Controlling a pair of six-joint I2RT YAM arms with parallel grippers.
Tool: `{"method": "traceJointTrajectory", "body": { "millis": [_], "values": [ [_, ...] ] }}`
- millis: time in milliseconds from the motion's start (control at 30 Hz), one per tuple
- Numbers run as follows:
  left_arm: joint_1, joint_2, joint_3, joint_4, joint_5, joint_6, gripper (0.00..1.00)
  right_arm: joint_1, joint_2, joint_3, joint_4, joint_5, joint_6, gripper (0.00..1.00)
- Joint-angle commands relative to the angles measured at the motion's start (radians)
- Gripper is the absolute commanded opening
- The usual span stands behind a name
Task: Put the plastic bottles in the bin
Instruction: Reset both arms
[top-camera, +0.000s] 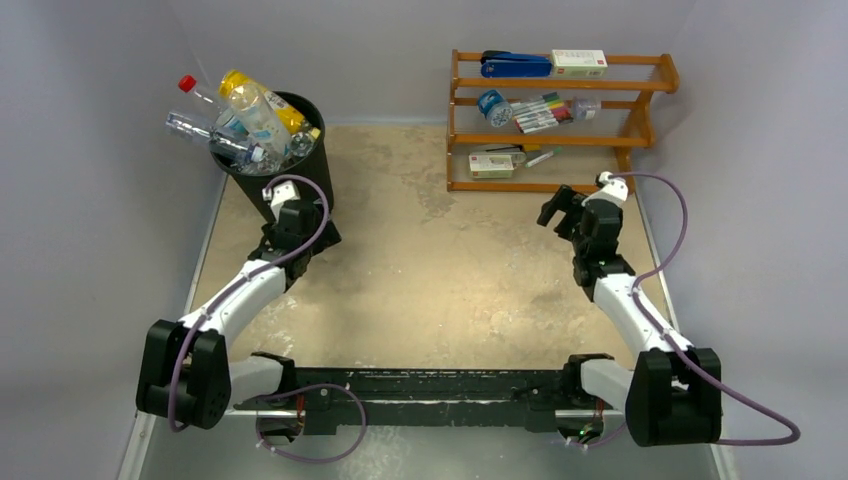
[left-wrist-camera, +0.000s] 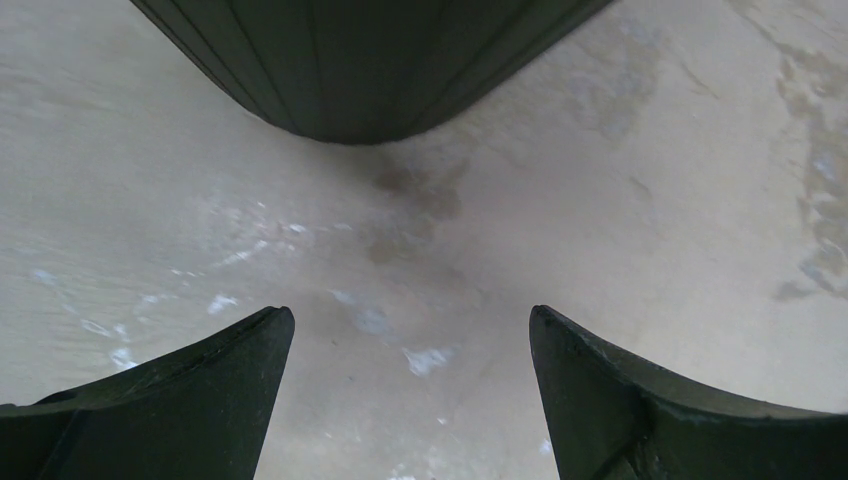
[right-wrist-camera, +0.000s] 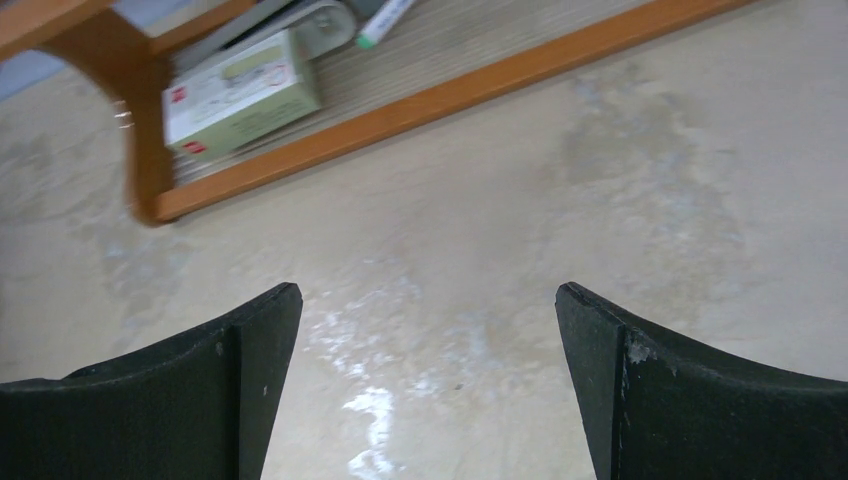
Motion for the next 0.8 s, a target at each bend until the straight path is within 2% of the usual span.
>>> {"method": "traceJointTrajectory", "body": {
  "millis": [0,67,133,267,400,567,633,700,767],
  "values": [
    [0.007,0.016,-0.023,0.164,-0.214,0.111,0.89,-0.018,-0.035,-0.126,0.326,0.219,-0.109,1.00],
    [0.029,0.031,-0.052,0.222,-0.240,0.168,0.89,-0.029,-0.040,-0.189,0.454,0.253,-0.137,1.00],
    [0.065,0.036,-0.089,0.305,-0.205,0.224,0.89,-0.042,-0.025,-0.197,0.503,0.258,-0.174,1.00],
    [0.106,0.033,-0.160,0.449,-0.191,0.323,0.89,-0.067,0.070,-0.190,0.589,0.308,-0.222,1.00],
    [0.141,0.068,-0.227,0.627,-0.178,0.429,0.89,-0.099,0.180,-0.245,0.751,0.301,-0.224,1.00],
    [0.217,0.220,-0.257,0.850,-0.122,0.425,0.89,-0.106,0.267,-0.260,0.941,0.290,-0.296,1.00],
    [0.222,0.271,-0.236,0.883,-0.106,0.445,0.89,-0.110,0.305,-0.232,0.967,0.296,-0.318,1.00],
    [0.223,0.308,-0.255,1.005,-0.102,0.450,0.89,-0.113,0.352,-0.236,1.045,0.290,-0.327,1.00],
    [0.229,0.331,-0.252,1.051,-0.097,0.452,0.89,-0.115,0.409,-0.233,1.120,0.306,-0.380,1.00]
  ]
}}
